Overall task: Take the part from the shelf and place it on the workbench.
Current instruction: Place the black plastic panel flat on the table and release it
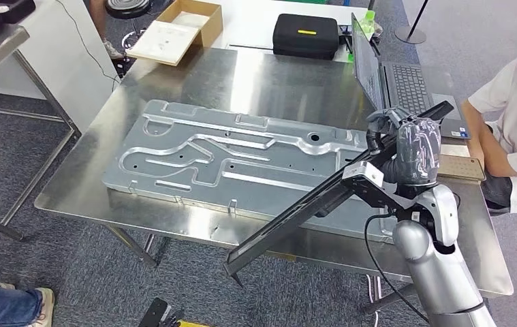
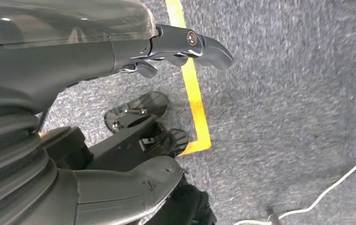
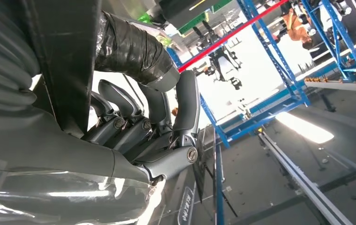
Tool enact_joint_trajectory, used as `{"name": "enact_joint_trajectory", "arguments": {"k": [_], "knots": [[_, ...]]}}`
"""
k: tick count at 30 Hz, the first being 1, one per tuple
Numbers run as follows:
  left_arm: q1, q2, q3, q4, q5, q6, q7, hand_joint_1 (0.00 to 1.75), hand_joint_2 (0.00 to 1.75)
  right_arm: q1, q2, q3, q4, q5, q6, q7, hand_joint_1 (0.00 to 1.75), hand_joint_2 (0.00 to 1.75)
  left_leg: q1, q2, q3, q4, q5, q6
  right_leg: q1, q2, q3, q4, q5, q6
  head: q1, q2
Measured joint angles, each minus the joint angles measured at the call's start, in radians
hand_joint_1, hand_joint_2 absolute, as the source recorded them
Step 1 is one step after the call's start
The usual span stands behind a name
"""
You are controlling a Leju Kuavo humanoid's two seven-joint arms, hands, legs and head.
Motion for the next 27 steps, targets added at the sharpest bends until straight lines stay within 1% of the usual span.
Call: {"name": "enact_joint_trajectory", "arguments": {"k": [1,2,3,4,5,6,7,8,9,10,11,12,13,14,15,16,17,18,19,20,21,22,23,24,25,26,27], "knots": [[-0.001,0.000,0.000,0.000,0.000,0.000,-0.001,0.00,1.75,-0.001,-0.002,-0.002,0.000,0.000,0.001,0.000,1.75,1.75,0.002,0.000,0.009,-0.004,0.003,0.003,-0.002,-0.001,-0.015,0.034,-0.022,0.005,0.000,0.000],[-0.002,0.000,0.000,0.000,0.000,0.000,-0.001,0.00,1.75,-0.002,-0.003,-0.004,0.000,0.000,0.001,0.000,1.75,1.75,0.003,0.000,0.012,-0.005,0.004,0.004,-0.005,-0.001,-0.038,0.083,-0.050,0.010,0.001,0.000],[-0.002,-0.001,0.000,0.000,0.001,0.003,0.000,0.00,1.75,-0.001,-0.003,-0.005,0.000,0.000,0.002,0.000,1.75,1.75,0.003,0.000,0.012,-0.005,0.005,0.004,-0.008,-0.001,-0.070,0.141,-0.081,0.015,0.001,0.000],[-0.001,-0.001,0.000,0.000,0.002,0.008,0.002,0.00,1.75,0.002,-0.004,-0.006,0.001,0.000,0.003,0.001,1.75,1.75,0.004,0.000,0.013,-0.004,0.004,0.003,-0.011,-0.001,-0.100,0.190,-0.100,0.020,0.001,0.000],[0.000,-0.001,0.000,0.000,0.003,0.015,0.005,0.00,1.75,0.005,-0.004,-0.007,0.001,0.000,0.004,0.002,1.75,1.75,0.005,0.000,0.013,-0.003,0.002,0.002,-0.015,-0.002,-0.117,0.213,-0.103,0.025,0.001,0.000],[0.000,-0.002,0.000,0.000,0.005,0.021,0.008,0.00,1.75,0.008,-0.004,-0.007,0.002,0.000,0.004,0.003,1.75,1.75,0.006,0.000,0.014,-0.002,0.000,-0.001,-0.019,-0.002,-0.118,0.202,-0.086,0.029,0.000,0.000],[0.000,-0.002,0.000,0.000,0.005,0.026,0.010,0.00,1.75,0.009,-0.004,-0.008,0.002,0.000,0.004,0.004,1.75,1.75,0.009,0.000,0.016,0.001,-0.004,-0.005,-0.023,-0.004,-0.100,0.156,-0.052,0.033,0.001,0.000],[0.000,-0.003,0.000,0.000,0.005,0.028,0.011,0.00,1.75,0.010,-0.004,-0.009,0.002,0.001,0.004,0.005,1.75,1.75,0.012,0.000,0.018,0.004,-0.008,-0.010,-0.027,-0.005,-0.071,0.088,-0.015,0.036,0.000,0.000],[-0.001,-0.004,0.001,0.000,0.005,0.029,0.012,0.00,1.75,0.009,-0.004,-0.010,0.002,0.001,0.004,0.005,1.75,1.75,0.013,-0.001,0.018,0.009,-0.013,-0.016,-0.027,-0.006,-0.046,0.027,0.006,0.037,0.001,0.000],[-0.002,-0.004,0.001,0.000,0.005,0.029,0.012,0.00,1.75,0.009,-0.005,-0.012,0.003,0.001,0.004,0.006,1.75,1.75,0.013,-0.001,0.017,0.011,-0.016,-0.023,-0.025,-0.007,-0.028,-0.015,0.017,0.030,0.001,0.000],[-0.002,-0.005,0.001,0.000,0.005,0.029,0.013,0.00,1.75,0.010,-0.005,-0.013,0.004,0.001,0.005,0.007,1.75,1.75,0.013,-0.001,0.015,0.013,-0.018,-0.030,-0.021,-0.006,-0.022,-0.035,0.019,0.022,0.001,0.000],[-0.002,-0.005,0.001,0.000,0.004,0.030,0.014,0.00,1.75,0.011,-0.005,-0.013,0.004,0.001,0.005,0.008,1.75,1.75,0.011,-0.001,0.014,0.016,-0.018,-0.037,-0.018,-0.005,-0.023,-0.036,0.016,0.011,0.001,0.000],[-0.001,-0.006,0.001,0.000,0.004,0.030,0.015,0.00,1.75,0.012,-0.005,-0.014,0.005,0.001,0.006,0.009,1.75,1.75,0.011,-0.001,0.013,0.017,-0.019,-0.043,-0.018,-0.004,-0.022,-0.035,0.021,0.000,0.000,0.000],[-0.001,-0.006,0.001,0.000,0.004,0.030,0.015,0.00,1.75,0.013,-0.006,-0.014,0.005,0.002,0.006,0.010,1.75,1.75,0.011,-0.001,0.014,0.022,-0.023,-0.048,-0.019,-0.003,-0.020,-0.037,0.025,-0.007,0.000,0.000],[-0.002,-0.006,0.001,0.000,0.004,0.030,0.015,0.00,1.75,0.013,-0.006,-0.014,0.005,0.002,0.007,0.010,1.75,1.75,0.011,-0.001,0.009,0.038,-0.034,-0.051,-0.020,-0.003,-0.016,-0.039,0.025,-0.013,0.000,0.000],[-0.004,-0.006,0.001,0.000,0.004,0.030,0.015,0.00,1.75,0.012,-0.006,-0.014,0.004,0.002,0.007,0.010,1.75,1.75,0.013,-0.001,-0.006,0.072,-0.055,-0.053,-0.019,-0.003,-0.013,-0.040,0.025,-0.019,0.000,0.000],[-0.005,-0.006,0.001,0.000,0.004,0.030,0.015,0.00,1.75,0.012,-0.006,-0.014,0.004,0.002,0.008,0.010,1.75,1.75,0.013,-0.001,-0.032,0.126,-0.084,-0.054,-0.018,-0.004,-0.011,-0.041,0.024,-0.023,0.000,0.000],[-0.005,-0.006,0.001,0.000,0.004,0.030,0.015,0.00,1.75,0.011,-0.006,-0.014,0.005,0.002,0.009,0.010,1.75,1.75,0.013,0.000,-0.065,0.191,-0.116,-0.054,-0.015,-0.004,-0.011,-0.041,0.023,-0.026,0.000,0.000],[-0.004,-0.006,0.001,0.000,0.003,0.030,0.015,0.00,1.75,0.012,-0.006,-0.014,0.005,0.002,0.010,0.011,1.75,1.75,0.013,0.000,-0.098,0.254,-0.141,-0.055,-0.012,-0.004,-0.011,-0.040,0.022,-0.028,0.000,0.000],[-0.002,-0.006,0.001,0.000,0.002,0.030,0.014,0.00,1.75,0.013,-0.006,-0.014,0.005,0.002,0.011,0.012,1.75,1.75,0.013,0.000,-0.121,0.292,-0.151,-0.053,-0.009,-0.004,-0.010,-0.040,0.021,-0.030,0.000,0.000],[0.000,-0.006,0.001,0.000,0.001,0.030,0.013,0.00,1.75,0.013,-0.006,-0.014,0.006,0.002,0.014,0.015,1.75,1.75,0.011,0.000,-0.127,0.295,-0.141,-0.049,-0.006,-0.003,-0.010,-0.038,0.020,-0.032,0.000,0.000],[0.000,-0.006,0.001,0.000,0.000,0.030,0.012,0.00,1.75,0.012,-0.006,-0.014,0.007,0.000,0.021,0.019,1.75,1.75,0.010,-0.001,-0.114,0.258,-0.112,-0.044,-0.003,-0.003,-0.008,-0.037,0.019,-0.033,0.000,0.000],[0.000,-0.006,0.001,0.000,0.000,0.031,0.010,0.00,1.75,0.011,-0.007,-0.014,0.009,-0.007,0.034,0.028,1.75,1.75,0.007,-0.001,-0.087,0.193,-0.071,-0.036,0.000,-0.002,-0.006,-0.036,0.018,-0.034,0.000,0.000],[0.000,-0.005,0.001,0.000,0.000,0.032,0.008,0.00,1.75,0.008,-0.007,-0.015,0.012,-0.023,0.055,0.040,1.75,1.75,0.004,0.000,-0.059,0.125,-0.039,-0.029,0.001,-0.002,-0.005,-0.035,0.018,-0.034,0.000,0.000],[-0.001,-0.005,0.002,0.000,0.000,0.033,0.006,0.00,1.75,0.003,-0.008,-0.016,0.017,-0.050,0.083,0.054,1.75,1.75,0.000,0.000,-0.039,0.071,-0.023,-0.025,0.002,-0.001,-0.005,-0.035,0.019,-0.032,0.000,0.000],[-0.001,-0.004,0.002,0.000,0.000,0.035,0.004,0.00,1.75,-0.006,-0.010,-0.018,0.026,-0.087,0.116,0.070,1.75,1.75,-0.004,-0.001,-0.028,0.039,-0.014,-0.022,0.001,-0.001,-0.008,-0.035,0.020,-0.028,0.000,0.000],[0.000,-0.004,0.002,0.000,0.000,0.037,0.003,0.00,1.75,-0.018,-0.012,-0.021,0.039,-0.134,0.152,0.087,1.75,1.75,-0.008,-0.001,-0.027,0.029,-0.015,-0.020,0.000,0.000,-0.010,-0.035,0.021,-0.023,0.000,0.000]]}}
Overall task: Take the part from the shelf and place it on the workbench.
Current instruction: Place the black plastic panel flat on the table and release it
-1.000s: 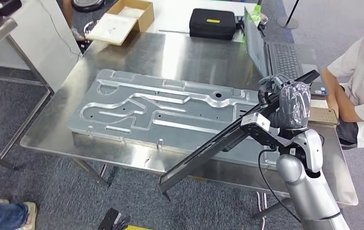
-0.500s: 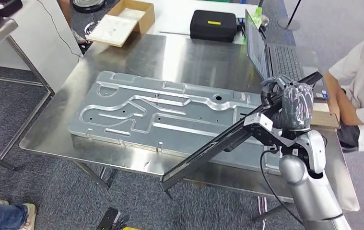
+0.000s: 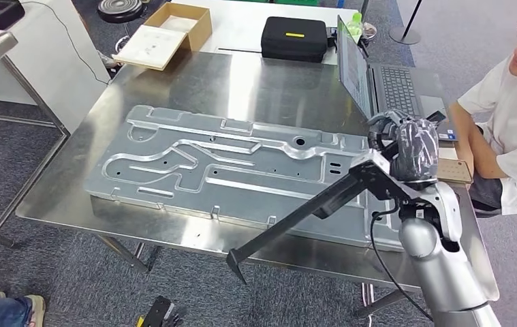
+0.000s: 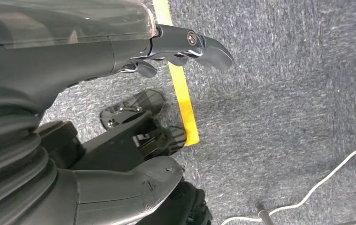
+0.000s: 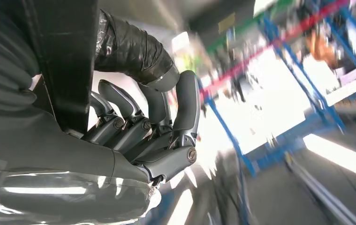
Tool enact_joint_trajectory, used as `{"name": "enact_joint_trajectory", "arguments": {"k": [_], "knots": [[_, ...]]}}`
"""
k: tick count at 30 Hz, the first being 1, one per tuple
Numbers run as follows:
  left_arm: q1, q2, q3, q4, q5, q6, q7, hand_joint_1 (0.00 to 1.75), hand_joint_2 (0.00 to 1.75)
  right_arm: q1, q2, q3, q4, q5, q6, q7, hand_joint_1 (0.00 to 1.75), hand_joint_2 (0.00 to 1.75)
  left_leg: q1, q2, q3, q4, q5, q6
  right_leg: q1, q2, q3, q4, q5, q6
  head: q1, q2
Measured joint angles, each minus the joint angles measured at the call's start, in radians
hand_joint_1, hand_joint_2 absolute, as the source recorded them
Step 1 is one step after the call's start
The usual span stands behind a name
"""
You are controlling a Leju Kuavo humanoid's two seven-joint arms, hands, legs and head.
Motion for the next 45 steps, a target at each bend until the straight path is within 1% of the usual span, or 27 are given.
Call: {"name": "enact_joint_trajectory", "arguments": {"k": [2,4,7,8,9,10,12,14,17,19,20,22,23,24,25,26,27,29,31,34,36,38,39,40,42,44,45], "knots": [[0.002,0.000,0.001,0.000,-0.001,0.003,-0.005,0.00,1.75,-0.037,-0.010,-0.007,0.036,-0.101,0.063,0.027,1.75,1.75,0.001,0.000,0.003,-0.010,0.017,0.007,-0.002,0.000,-0.003,-0.001,0.002,0.012,0.000,0.000],[0.003,0.001,0.002,0.001,-0.002,0.006,-0.012,0.00,1.75,-0.086,-0.028,-0.015,0.076,-0.186,0.102,0.040,1.75,1.75,0.005,0.001,0.008,-0.023,0.033,0.017,-0.004,0.000,-0.016,0.028,-0.021,0.023,0.000,0.000],[0.004,0.003,0.004,0.004,-0.002,0.008,-0.020,0.00,1.75,-0.155,-0.056,-0.022,0.133,-0.245,0.138,0.050,1.75,1.75,0.006,0.002,0.006,-0.027,0.041,0.023,-0.009,-0.002,-0.092,0.196,-0.110,0.035,0.000,0.000],[0.006,0.003,0.005,0.005,-0.002,0.008,-0.021,0.00,1.75,-0.171,-0.062,-0.023,0.151,-0.253,0.152,0.056,1.75,1.75,0.006,0.002,0.005,-0.026,0.040,0.023,-0.011,-0.002,-0.113,0.243,-0.124,0.038,0.001,0.000],[0.008,0.004,0.006,0.007,-0.001,0.007,-0.021,0.00,1.75,-0.185,-0.067,-0.023,0.168,-0.259,0.163,0.062,1.75,1.75,0.006,0.001,0.004,-0.025,0.040,0.022,-0.013,-0.003,-0.120,0.258,-0.120,0.041,0.001,0.000],[0.010,0.004,0.008,0.009,-0.001,0.005,-0.022,0.00,1.75,-0.198,-0.072,-0.022,0.183,-0.265,0.173,0.068,1.75,1.75,0.007,0.001,0.004,-0.022,0.039,0.021,-0.015,-0.004,-0.107,0.233,-0.098,0.042,0.001,0.000],[0.011,0.004,0.009,0.010,0.000,0.002,-0.023,0.00,1.75,-0.225,-0.079,-0.022,0.203,-0.270,0.183,0.073,1.75,1.75,0.006,0.000,0.003,-0.016,0.035,0.015,-0.018,-0.006,-0.040,0.106,-0.038,0.041,0.000,0.000],[0.010,0.005,0.009,0.011,0.000,0.000,-0.024,0.00,1.75,-0.247,-0.083,-0.022,0.219,-0.272,0.185,0.074,1.75,1.75,0.003,-0.001,0.000,-0.010,0.031,0.006,-0.014,-0.006,0.007,0.011,-0.011,0.034,0.000,0.000],[0.012,0.007,0.010,0.014,0.000,-0.001,-0.025,0.00,1.75,-0.261,-0.085,-0.020,0.238,-0.276,0.186,0.075,1.75,1.75,0.002,-0.002,-0.003,-0.011,0.031,-0.008,-0.011,-0.005,0.011,-0.005,-0.009,0.019,0.000,0.000],[0.012,0.008,0.010,0.015,0.000,-0.001,-0.025,0.00,1.75,-0.268,-0.086,-0.018,0.247,-0.281,0.187,0.077,1.75,1.75,0.003,-0.002,-0.016,0.018,0.008,-0.017,-0.015,-0.006,0.012,-0.011,-0.005,0.005,0.000,0.000],[0.012,0.010,0.010,0.015,0.000,0.000,-0.025,0.00,1.75,-0.272,-0.086,-0.017,0.251,-0.285,0.188,0.081,1.75,1.75,0.004,-0.002,-0.034,0.060,-0.018,-0.020,-0.016,-0.006,0.013,-0.013,-0.004,0.000,0.000,0.000],[0.013,0.012,0.011,0.016,0.000,0.002,-0.025,0.00,1.75,-0.280,-0.086,-0.014,0.266,-0.297,0.191,0.094,1.75,1.75,0.007,-0.002,-0.095,0.192,-0.081,-0.025,-0.014,-0.007,0.013,-0.013,-0.005,-0.007,0.000,0.000],[0.015,0.013,0.012,0.017,0.000,0.002,-0.025,0.00,1.75,-0.282,-0.086,-0.012,0.277,-0.302,0.192,0.101,1.31,1.75,0.008,-0.002,-0.122,0.248,-0.100,-0.027,-0.013,-0.007,0.013,-0.013,-0.005,-0.007,0.000,0.000],[0.017,0.014,0.013,0.019,0.000,0.003,-0.025,0.00,1.75,-0.284,-0.086,-0.010,0.289,-0.305,0.193,0.106,0.87,1.75,0.008,-0.002,-0.137,0.275,-0.101,-0.027,-0.011,-0.007,0.013,-0.013,-0.005,-0.008,0.000,0.000],[0.019,0.016,0.014,0.020,0.000,0.003,-0.025,0.00,1.75,-0.287,-0.086,-0.008,0.303,-0.308,0.194,0.110,0.44,1.75,0.008,-0.002,-0.132,0.262,-0.082,-0.026,-0.011,-0.007,0.014,-0.012,-0.006,-0.008,0.000,0.000],[0.020,0.018,0.016,0.022,0.000,0.004,-0.025,0.00,1.75,-0.292,-0.086,-0.007,0.316,-0.310,0.197,0.112,0.00,1.75,0.008,-0.002,-0.110,0.212,-0.049,-0.024,-0.010,-0.006,0.014,-0.012,-0.006,-0.007,0.000,0.000],[0.021,0.021,0.016,0.023,0.000,0.006,-0.025,0.00,1.75,-0.300,-0.086,-0.004,0.329,-0.312,0.200,0.113,0.00,1.75,0.008,-0.002,-0.077,0.140,-0.012,-0.019,-0.010,-0.006,0.015,-0.011,-0.007,-0.006,0.000,0.000],[0.020,0.026,0.018,0.023,-0.001,0.010,-0.025,0.00,0.87,-0.318,-0.087,0.001,0.355,-0.313,0.213,0.114,0.00,1.75,0.005,-0.002,-0.023,0.024,0.028,-0.011,-0.007,-0.004,0.012,-0.008,-0.009,0.001,0.000,0.000],[0.021,0.029,0.020,0.024,0.001,0.012,-0.024,0.00,0.00,-0.334,-0.089,0.010,0.379,-0.315,0.232,0.116,0.00,1.75,0.001,-0.003,-0.010,-0.006,0.030,-0.007,-0.005,-0.003,0.010,-0.008,-0.007,0.010,0.000,0.000],[0.021,0.030,0.030,0.025,0.008,0.015,-0.022,0.00,0.00,-0.355,-0.091,0.028,0.409,-0.318,0.258,0.122,0.00,1.75,0.004,-0.003,-0.006,-0.020,0.041,0.008,-0.009,-0.004,0.003,0.006,-0.019,0.025,0.000,0.000],[0.019,0.031,0.035,0.025,0.011,0.018,-0.021,0.00,0.00,-0.375,-0.094,0.037,0.432,-0.319,0.266,0.124,0.00,1.75,0.007,-0.003,-0.002,-0.028,0.046,0.017,-0.012,-0.005,-0.034,0.085,-0.065,0.033,0.000,0.000],[0.019,0.031,0.039,0.026,0.012,0.020,-0.021,0.00,0.00,-0.388,-0.095,0.046,0.454,-0.324,0.277,0.126,0.00,1.75,0.007,-0.003,-0.003,-0.027,0.046,0.020,-0.013,-0.005,-0.094,0.205,-0.115,0.040,0.000,0.000],[0.020,0.031,0.041,0.027,0.013,0.022,-0.021,0.00,0.00,-0.390,-0.095,0.051,0.465,-0.329,0.286,0.126,0.00,1.75,0.007,-0.003,-0.003,-0.027,0.045,0.020,-0.014,-0.005,-0.115,0.241,-0.120,0.043,0.000,0.000],[0.020,0.031,0.043,0.027,0.013,0.024,-0.020,0.00,0.00,-0.391,-0.096,0.056,0.473,-0.334,0.295,0.126,0.00,1.75,0.008,-0.003,-0.002,-0.025,0.044,0.019,-0.016,-0.005,-0.119,0.243,-0.107,0.044,0.000,0.000],[0.021,0.031,0.046,0.028,0.014,0.028,-0.020,0.00,0.00,-0.396,-0.097,0.064,0.485,-0.348,0.310,0.127,0.00,1.75,0.009,-0.004,-0.003,-0.017,0.038,0.015,-0.021,-0.007,-0.075,0.146,-0.042,0.045,0.000,0.000],[0.020,0.031,0.050,0.029,0.014,0.031,-0.020,0.00,0.00,-0.410,-0.097,0.069,0.496,-0.361,0.319,0.126,0.00,1.75,0.006,-0.005,-0.007,-0.008,0.031,0.006,-0.019,-0.007,-0.022,0.038,-0.003,0.040,0.000,0.000],[0.020,0.031,0.052,0.029,0.014,0.031,-0.020,0.00,0.00,-0.418,-0.097,0.071,0.502,-0.367,0.323,0.126,0.00,1.31,0.004,-0.005,-0.009,-0.004,0.029,0.001,-0.017,-0.007,-0.011,0.012,0.001,0.036,0.000,0.000]]}}
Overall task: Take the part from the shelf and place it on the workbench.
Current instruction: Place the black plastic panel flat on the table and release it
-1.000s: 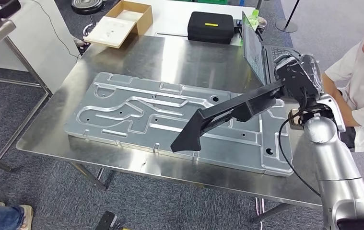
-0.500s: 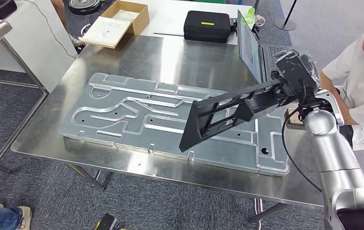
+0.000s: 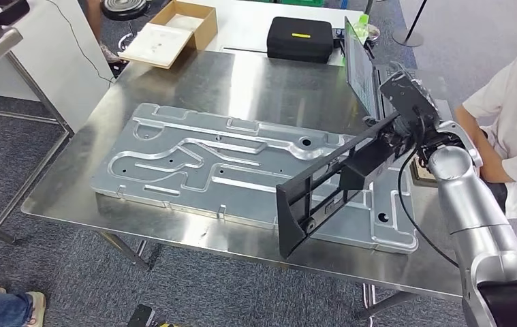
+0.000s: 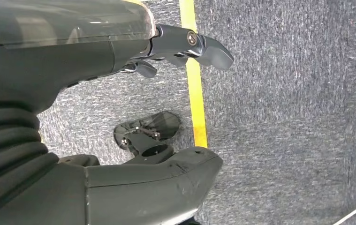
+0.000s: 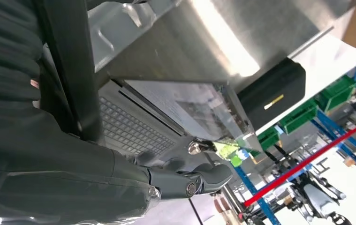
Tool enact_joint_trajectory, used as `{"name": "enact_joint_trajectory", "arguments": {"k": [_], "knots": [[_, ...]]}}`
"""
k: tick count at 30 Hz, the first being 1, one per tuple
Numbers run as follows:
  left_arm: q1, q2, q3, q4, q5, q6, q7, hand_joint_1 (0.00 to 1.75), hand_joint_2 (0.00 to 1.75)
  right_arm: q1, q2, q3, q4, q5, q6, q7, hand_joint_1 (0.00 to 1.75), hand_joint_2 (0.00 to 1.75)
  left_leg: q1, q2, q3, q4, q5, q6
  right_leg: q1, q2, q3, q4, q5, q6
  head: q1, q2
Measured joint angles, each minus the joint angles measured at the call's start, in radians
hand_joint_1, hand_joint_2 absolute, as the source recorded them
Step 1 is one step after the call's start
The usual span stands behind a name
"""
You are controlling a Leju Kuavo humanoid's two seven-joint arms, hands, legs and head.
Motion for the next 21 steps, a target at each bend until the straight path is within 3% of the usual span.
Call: {"name": "enact_joint_trajectory", "arguments": {"k": [3,5,8,10,11,13,15,19,21], "knots": [[0.001,0.000,0.005,0.001,-0.002,0.001,0.000,0.00,0.00,-0.013,0.000,0.005,0.018,-0.020,0.019,0.004,0.00,0.00,0.000,0.000,-0.003,0.002,-0.003,-0.015,0.002,0.001,0.001,-0.010,-0.001,-0.018,0.000,0.000],[0.000,0.000,0.007,0.001,-0.002,0.001,0.000,0.00,0.00,-0.022,0.000,0.009,0.032,-0.039,0.037,0.011,0.00,0.00,0.002,0.001,-0.021,0.045,-0.034,-0.024,-0.001,0.001,0.004,-0.015,0.001,-0.031,0.000,0.000],[0.001,0.000,0.008,0.002,-0.003,0.001,0.000,0.00,0.00,-0.039,0.000,0.016,0.061,-0.071,0.066,0.019,0.00,0.00,0.005,0.001,-0.105,0.225,-0.121,-0.031,0.002,0.000,0.005,-0.016,0.001,-0.040,0.000,0.000],[0.002,0.000,0.009,0.002,-0.004,0.001,0.000,0.00,0.00,-0.044,0.000,0.020,0.080,-0.081,0.075,0.021,0.00,0.00,0.005,0.001,-0.134,0.278,-0.122,-0.030,0.006,0.000,0.006,-0.015,0.000,-0.042,-0.001,0.000],[0.002,0.000,0.009,0.002,-0.004,0.001,0.000,0.00,0.00,-0.046,0.000,0.021,0.086,-0.082,0.077,0.021,0.00,0.00,0.005,0.001,-0.122,0.249,-0.097,-0.027,0.007,0.000,0.006,-0.013,0.000,-0.042,-0.001,0.000],[0.002,0.001,0.010,0.002,-0.004,0.001,0.000,0.00,0.00,-0.054,0.000,0.022,0.095,-0.083,0.078,0.021,0.00,0.00,0.003,0.000,-0.060,0.119,-0.030,-0.018,0.009,0.001,0.007,-0.010,-0.002,-0.040,0.000,0.000],[0.001,0.001,0.011,0.002,-0.004,0.001,0.000,0.00,0.00,-0.067,0.000,0.023,0.104,-0.087,0.078,0.022,0.00,0.00,-0.001,0.000,-0.015,0.023,0.000,-0.010,0.011,0.002,0.004,-0.009,-0.002,-0.034,0.000,0.000],[0.002,0.001,0.013,0.003,-0.005,0.002,0.001,0.00,0.00,-0.084,-0.001,0.033,0.131,-0.101,0.085,0.030,0.00,1.75,0.000,0.000,-0.004,-0.004,0.009,0.005,0.010,0.003,0.001,-0.007,-0.005,-0.015,0.000,0.000],[0.000,0.001,0.014,0.003,-0.006,0.003,0.000,0.00,0.00,-0.095,-0.005,0.040,0.147,-0.101,0.090,0.031,0.00,1.75,0.004,0.001,0.001,-0.015,0.016,0.016,0.009,0.002,-0.026,0.057,-0.045,-0.009,0.000,0.000]]}}
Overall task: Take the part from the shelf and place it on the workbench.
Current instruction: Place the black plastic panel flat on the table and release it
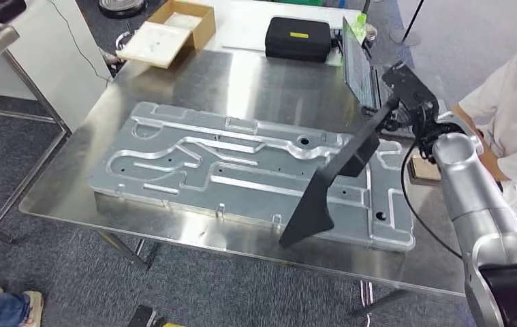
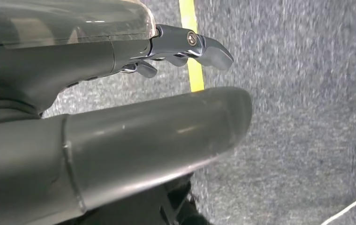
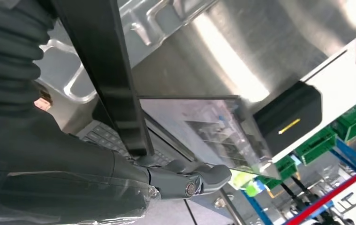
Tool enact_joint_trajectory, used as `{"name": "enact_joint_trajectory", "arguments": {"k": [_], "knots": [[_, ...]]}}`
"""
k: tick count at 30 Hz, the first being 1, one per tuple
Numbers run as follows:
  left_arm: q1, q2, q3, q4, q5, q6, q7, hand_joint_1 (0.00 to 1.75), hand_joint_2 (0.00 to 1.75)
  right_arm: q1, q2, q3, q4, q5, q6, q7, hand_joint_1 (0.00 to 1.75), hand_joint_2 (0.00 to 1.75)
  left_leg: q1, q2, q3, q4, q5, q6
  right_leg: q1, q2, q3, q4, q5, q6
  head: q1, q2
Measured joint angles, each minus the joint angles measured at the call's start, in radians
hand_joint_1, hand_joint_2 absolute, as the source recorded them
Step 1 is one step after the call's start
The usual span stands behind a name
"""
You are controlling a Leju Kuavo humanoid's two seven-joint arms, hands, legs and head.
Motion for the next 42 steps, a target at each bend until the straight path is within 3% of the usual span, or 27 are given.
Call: {"name": "enact_joint_trajectory", "arguments": {"k": [2,3,4,5,7,9,12,14,17,18,19,20,23,24,27,29,30,32,33,34,35,37,38,39,42], "knots": [[0.000,0.000,0.000,0.000,-0.001,0.001,0.000,0.00,0.00,-0.008,-0.004,0.008,0.018,0.000,0.004,0.000,0.00,1.75,-0.001,0.000,0.000,-0.001,0.001,0.004,-0.002,0.000,-0.058,0.126,-0.059,0.005,0.000,0.000],[0.001,0.000,0.001,0.000,-0.002,0.001,0.000,0.00,0.00,-0.009,-0.006,0.012,0.028,0.001,0.006,0.000,0.00,1.75,-0.001,0.000,-0.001,0.000,0.001,0.004,-0.003,0.000,-0.084,0.179,-0.076,0.008,0.000,0.000],[0.002,0.000,0.001,0.001,-0.002,0.001,0.000,0.00,0.00,-0.009,-0.006,0.017,0.036,0.001,0.006,0.000,0.00,1.75,-0.001,0.000,-0.001,0.001,0.001,0.004,-0.004,-0.001,-0.093,0.198,-0.073,0.010,0.000,0.000],[0.003,0.000,0.001,0.001,-0.003,0.001,0.000,0.00,0.00,-0.011,-0.006,0.022,0.043,0.001,0.006,0.000,0.00,1.75,-0.001,0.000,-0.001,0.002,0.000,0.003,-0.005,-0.001,-0.084,0.178,-0.052,0.011,0.000,0.000],[0.003,0.000,0.001,0.001,-0.004,0.001,0.000,0.00,0.00,-0.020,-0.007,0.031,0.053,0.003,0.006,-0.001,0.00,1.75,-0.001,-0.001,-0.002,0.007,-0.003,-0.001,-0.009,-0.002,-0.021,0.052,0.010,0.010,0.000,0.000],[0.002,0.000,0.001,0.001,-0.006,0.002,-0.001,0.00,0.00,-0.036,-0.009,0.043,0.062,0.006,0.006,-0.002,0.00,1.75,-0.005,-0.001,-0.005,0.013,-0.007,-0.011,-0.006,-0.002,0.029,-0.048,0.039,0.004,0.000,0.000],[0.003,0.000,0.002,0.002,-0.007,0.003,-0.002,0.00,0.00,-0.054,-0.013,0.063,0.079,0.008,0.007,-0.004,0.00,1.75,-0.007,0.000,-0.009,0.015,-0.010,-0.026,-0.003,0.000,0.038,-0.069,0.040,-0.010,0.000,0.000],[0.003,0.000,0.004,0.002,-0.007,0.003,-0.002,0.00,0.00,-0.062,-0.014,0.074,0.088,0.009,0.009,-0.004,0.00,1.75,-0.005,0.000,-0.023,0.050,-0.036,-0.036,-0.007,-0.001,0.040,-0.075,0.043,-0.022,-0.001,0.000],[0.005,0.000,0.008,0.004,-0.007,0.001,-0.003,0.00,0.00,-0.084,-0.013,0.093,0.104,0.017,0.023,-0.003,0.00,1.75,0.000,0.000,-0.101,0.222,-0.123,-0.047,-0.006,-0.002,0.041,-0.076,0.043,-0.032,-0.001,0.000],[0.006,0.000,0.009,0.005,-0.007,0.000,-0.003,0.00,0.00,-0.096,-0.013,0.102,0.112,0.023,0.035,0.000,0.00,1.75,0.000,0.000,-0.125,0.272,-0.138,-0.049,-0.005,-0.001,0.041,-0.076,0.043,-0.033,-0.001,0.000],[0.008,0.000,0.010,0.006,-0.006,-0.001,-0.005,0.00,0.00,-0.111,-0.013,0.113,0.122,0.032,0.048,0.005,0.00,1.75,0.001,0.000,-0.135,0.290,-0.133,-0.049,-0.004,-0.001,0.042,-0.075,0.042,-0.034,-0.001,0.000],[0.008,0.000,0.012,0.007,-0.004,-0.003,-0.007,0.00,0.00,-0.129,-0.013,0.125,0.134,0.042,0.061,0.010,0.00,1.75,0.001,0.000,-0.126,0.267,-0.110,-0.048,-0.003,-0.001,0.042,-0.074,0.041,-0.034,-0.001,0.000],[0.007,0.000,0.017,0.008,0.000,-0.005,-0.013,0.00,0.00,-0.194,-0.013,0.159,0.171,0.061,0.080,0.020,0.00,1.75,-0.001,-0.001,-0.041,0.078,-0.019,-0.036,0.000,0.002,0.041,-0.068,0.038,-0.029,-0.001,0.000],[0.007,-0.001,0.018,0.008,0.001,-0.005,-0.015,0.00,0.00,-0.212,-0.013,0.167,0.182,0.063,0.081,0.021,0.00,1.75,-0.003,-0.001,-0.023,0.039,-0.009,-0.032,0.001,0.002,0.040,-0.068,0.037,-0.025,0.000,0.000],[0.009,-0.004,0.020,0.009,0.001,-0.006,-0.017,0.00,0.00,-0.239,-0.013,0.187,0.206,0.063,0.089,0.022,0.00,1.75,-0.002,-0.002,-0.010,0.014,-0.006,-0.021,0.003,0.002,0.042,-0.071,0.037,-0.010,0.000,0.000],[0.009,-0.006,0.022,0.009,0.004,-0.007,-0.020,0.00,0.00,-0.257,-0.013,0.202,0.221,0.066,0.111,0.026,0.00,1.75,0.002,-0.001,-0.004,0.002,0.001,-0.010,0.001,0.001,0.028,-0.038,0.011,-0.002,0.000,0.000],[0.008,-0.007,0.024,0.009,0.007,-0.008,-0.022,0.00,0.00,-0.270,-0.013,0.212,0.231,0.069,0.127,0.030,0.00,1.75,0.004,-0.001,-0.001,-0.002,0.003,-0.005,0.000,0.000,0.008,0.008,-0.016,0.001,0.000,0.000],[0.009,-0.009,0.029,0.011,0.011,-0.008,-0.027,0.00,0.00,-0.295,-0.013,0.239,0.256,0.077,0.154,0.037,0.00,0.87,0.003,0.000,-0.001,-0.002,0.003,-0.002,-0.002,0.000,-0.053,0.133,-0.073,0.007,0.000,0.000],[0.010,-0.011,0.032,0.012,0.013,-0.008,-0.029,0.00,0.00,-0.304,-0.013,0.254,0.270,0.079,0.161,0.040,0.00,0.44,0.003,0.000,-0.001,-0.002,0.002,-0.001,-0.003,0.000,-0.076,0.178,-0.083,0.009,0.000,0.000],[0.011,-0.013,0.036,0.014,0.014,-0.008,-0.032,0.00,0.00,-0.311,-0.013,0.267,0.283,0.082,0.162,0.041,0.00,0.00,0.004,0.000,-0.001,0.000,0.001,-0.001,-0.004,0.000,-0.084,0.191,-0.076,0.011,0.000,0.000],[0.012,-0.016,0.039,0.015,0.016,-0.008,-0.034,0.00,0.00,-0.318,-0.013,0.279,0.293,0.085,0.154,0.036,0.00,0.00,0.004,0.000,-0.001,0.001,0.000,-0.002,-0.007,-0.001,-0.074,0.166,-0.051,0.012,0.000,0.000],[0.013,-0.020,0.044,0.016,0.020,-0.007,-0.039,0.00,0.00,-0.322,-0.013,0.291,0.298,0.091,0.075,-0.008,0.00,0.00,0.003,-0.002,-0.001,0.008,-0.005,-0.009,-0.010,-0.002,-0.013,0.040,0.013,0.012,0.000,0.000],[0.013,-0.022,0.046,0.017,0.019,-0.007,-0.042,0.00,0.00,-0.312,-0.013,0.291,0.285,0.092,-0.001,-0.050,0.00,0.00,0.002,-0.003,-0.002,0.012,-0.007,-0.014,-0.009,-0.002,0.015,-0.016,0.033,0.010,0.000,0.000],[0.014,-0.023,0.047,0.017,0.017,-0.007,-0.045,0.00,0.00,-0.289,-0.012,0.284,0.256,0.091,-0.088,-0.096,0.00,0.00,0.000,-0.004,-0.003,0.014,-0.009,-0.020,-0.006,-0.002,0.033,-0.053,0.040,0.006,0.000,0.000],[0.017,-0.027,0.049,0.017,0.008,-0.006,-0.052,0.00,0.00,-0.160,-0.011,0.226,0.094,0.087,-0.261,-0.187,0.00,0.00,0.002,-0.004,0.000,0.014,-0.015,-0.035,-0.002,-0.001,0.045,-0.074,0.038,-0.011,0.000,0.000]]}}
